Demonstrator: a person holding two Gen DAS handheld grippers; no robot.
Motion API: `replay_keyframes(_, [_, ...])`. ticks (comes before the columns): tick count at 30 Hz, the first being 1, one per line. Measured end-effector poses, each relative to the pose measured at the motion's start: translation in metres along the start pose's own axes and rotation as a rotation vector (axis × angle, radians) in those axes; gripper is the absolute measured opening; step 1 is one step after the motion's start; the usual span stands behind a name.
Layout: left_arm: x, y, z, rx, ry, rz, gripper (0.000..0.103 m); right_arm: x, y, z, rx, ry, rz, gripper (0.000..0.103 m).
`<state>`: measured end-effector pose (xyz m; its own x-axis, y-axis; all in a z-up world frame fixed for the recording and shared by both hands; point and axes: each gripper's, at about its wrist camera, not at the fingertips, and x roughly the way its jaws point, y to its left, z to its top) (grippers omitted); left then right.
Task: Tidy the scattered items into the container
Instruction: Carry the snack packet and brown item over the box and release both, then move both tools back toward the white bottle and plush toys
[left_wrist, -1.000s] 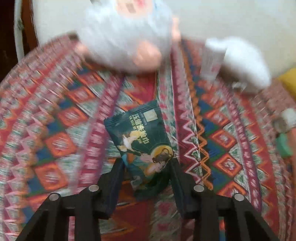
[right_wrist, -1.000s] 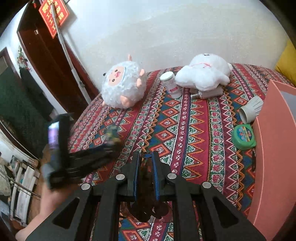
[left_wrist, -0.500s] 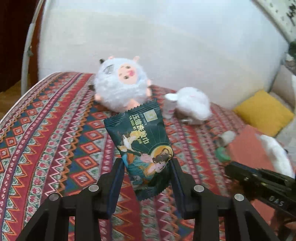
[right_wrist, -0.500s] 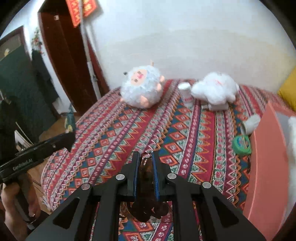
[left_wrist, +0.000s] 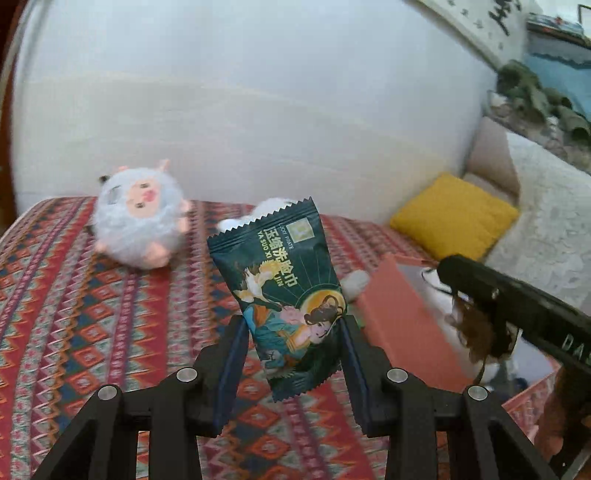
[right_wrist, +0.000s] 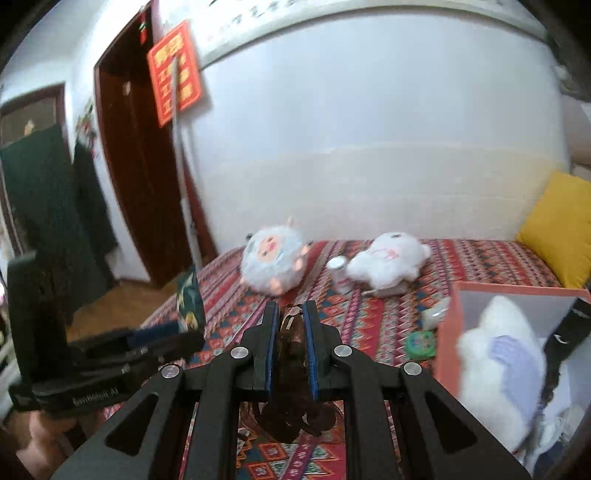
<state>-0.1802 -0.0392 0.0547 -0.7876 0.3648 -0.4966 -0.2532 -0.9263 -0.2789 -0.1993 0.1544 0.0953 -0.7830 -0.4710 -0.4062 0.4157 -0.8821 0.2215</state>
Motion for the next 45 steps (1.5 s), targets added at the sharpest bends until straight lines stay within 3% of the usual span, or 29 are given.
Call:
replay_keyframes(6, [0.021, -0.074, 0.015, 0.093, 0.024, -0.082, 0.042, -0.057, -0.049, 0.016, 0.054, -0.121, -0.113, 0.014])
replay_keyframes(13, [0.075, -0.166, 0.026, 0.196, 0.105, -0.182, 0.043, -0.113, -0.116, 0.022, 0.158, -0.206, -0.246, 0.014])
replay_keyframes(21, [0.138, -0.255, 0.013, 0.335, 0.201, -0.236, 0.046, -0.138, -0.217, 0.003, 0.332, -0.170, -0.374, 0.015])
replay_keyframes(23, [0.153, -0.270, 0.007, 0.359, 0.237, -0.251, 0.061, -0.140, -0.239, -0.005, 0.386, -0.152, -0.392, 0.026])
replay_keyframes(25, [0.162, -0.278, 0.005, 0.367, 0.246, -0.239, 0.088, -0.143, -0.257, -0.013, 0.446, -0.153, -0.409, 0.088])
replay_keyframes(27, [0.163, -0.279, 0.006, 0.360, 0.229, -0.218, 0.096, -0.147, -0.273, -0.019, 0.491, -0.156, -0.420, 0.096])
replay_keyframes(35, [0.152, -0.238, 0.005, 0.260, 0.239, -0.174, 0.097, -0.148, -0.265, -0.019, 0.465, -0.163, -0.408, 0.096])
replay_keyframes(40, [0.124, -0.181, -0.004, 0.243, 0.225, -0.088, 0.097, -0.120, -0.196, -0.002, 0.241, -0.129, -0.478, 0.096])
replay_keyframes(45, [0.085, -0.093, -0.016, 0.147, 0.200, 0.015, 0.097, -0.080, -0.116, 0.006, 0.092, -0.113, -0.355, 0.097])
